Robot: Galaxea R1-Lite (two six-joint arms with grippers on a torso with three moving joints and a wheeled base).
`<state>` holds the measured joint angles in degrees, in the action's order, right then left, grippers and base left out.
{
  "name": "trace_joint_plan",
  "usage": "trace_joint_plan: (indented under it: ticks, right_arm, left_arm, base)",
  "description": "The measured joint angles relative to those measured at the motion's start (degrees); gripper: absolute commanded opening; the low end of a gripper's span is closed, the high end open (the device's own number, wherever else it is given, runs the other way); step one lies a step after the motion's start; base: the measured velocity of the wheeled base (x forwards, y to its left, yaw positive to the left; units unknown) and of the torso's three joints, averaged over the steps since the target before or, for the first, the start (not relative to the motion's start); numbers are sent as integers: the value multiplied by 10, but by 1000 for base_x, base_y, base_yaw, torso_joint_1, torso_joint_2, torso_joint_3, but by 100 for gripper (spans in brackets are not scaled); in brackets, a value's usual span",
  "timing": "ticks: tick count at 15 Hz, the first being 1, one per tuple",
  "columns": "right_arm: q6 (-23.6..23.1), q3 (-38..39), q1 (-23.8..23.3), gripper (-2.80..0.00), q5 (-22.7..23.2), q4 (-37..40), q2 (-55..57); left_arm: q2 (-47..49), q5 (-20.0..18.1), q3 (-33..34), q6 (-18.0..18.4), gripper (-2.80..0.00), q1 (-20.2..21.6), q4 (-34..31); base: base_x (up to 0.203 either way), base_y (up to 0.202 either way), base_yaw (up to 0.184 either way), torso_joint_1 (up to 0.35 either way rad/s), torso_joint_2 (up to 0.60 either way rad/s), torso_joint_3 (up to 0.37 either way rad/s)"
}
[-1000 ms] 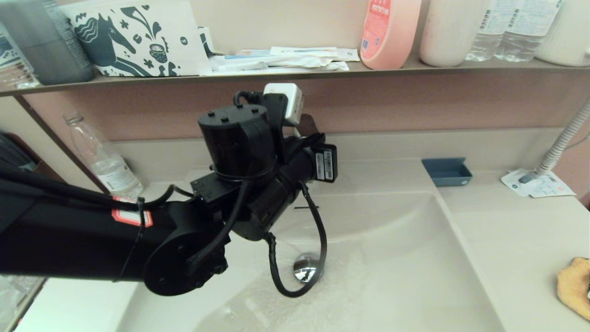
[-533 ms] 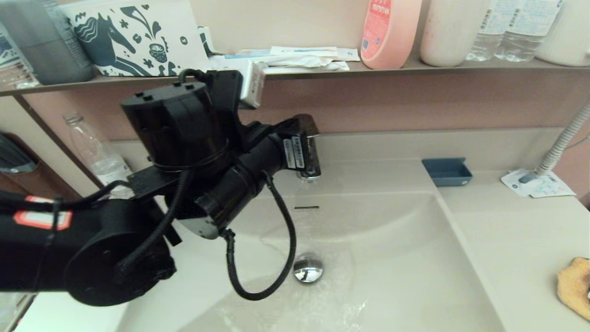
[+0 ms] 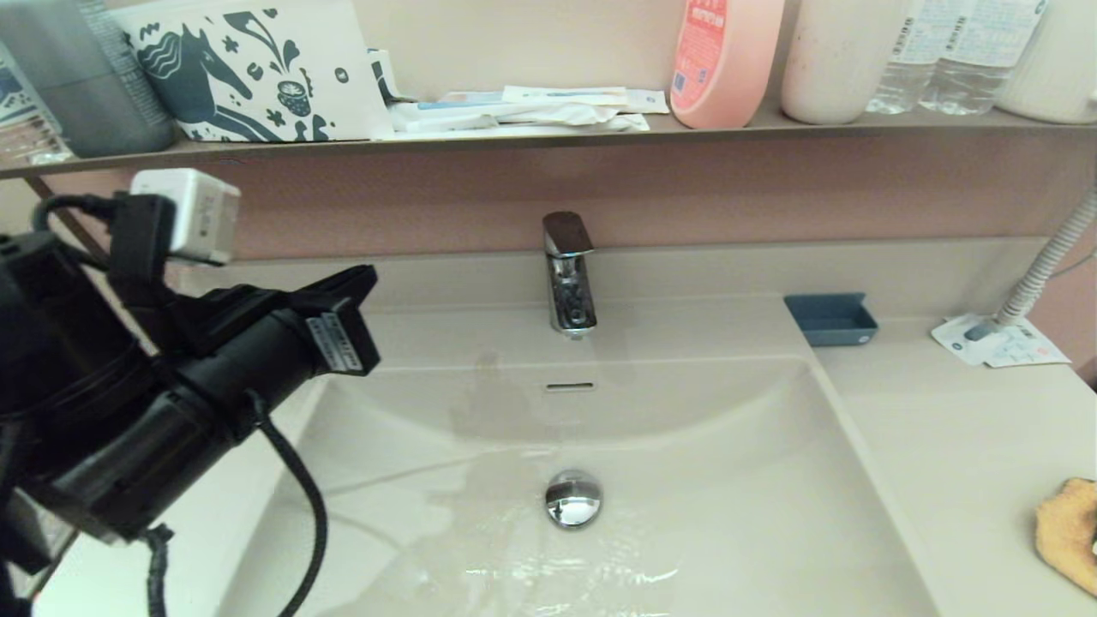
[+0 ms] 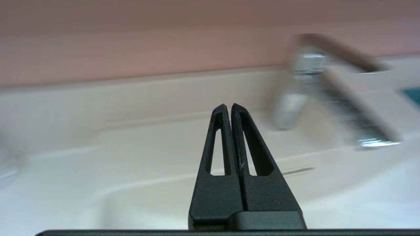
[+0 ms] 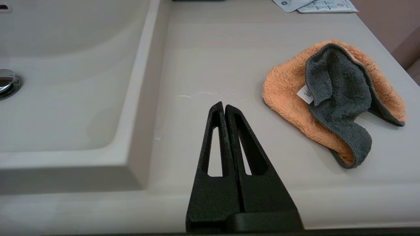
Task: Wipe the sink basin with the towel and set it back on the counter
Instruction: Pick up the cloth
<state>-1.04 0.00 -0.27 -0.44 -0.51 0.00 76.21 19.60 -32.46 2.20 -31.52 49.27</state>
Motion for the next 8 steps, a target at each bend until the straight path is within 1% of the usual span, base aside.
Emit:
trace_joint_plan:
  ticks: [3, 5, 8]
  right_arm:
    - [0, 0, 0, -280, 0, 0, 0]
    - [0, 0, 0, -280, 0, 0, 0]
    - [0, 0, 0, -280, 0, 0, 0]
  left_arm:
    - [-89, -33, 55, 2, -280, 67, -1]
    - [-158, -48, 84, 3, -280, 98, -3]
    - [-271, -56, 139, 2, -280, 138, -11]
  base:
    - [0, 0, 0, 0, 0, 0]
    - [0, 0, 0, 0, 0, 0]
    - [0, 0, 0, 0, 0, 0]
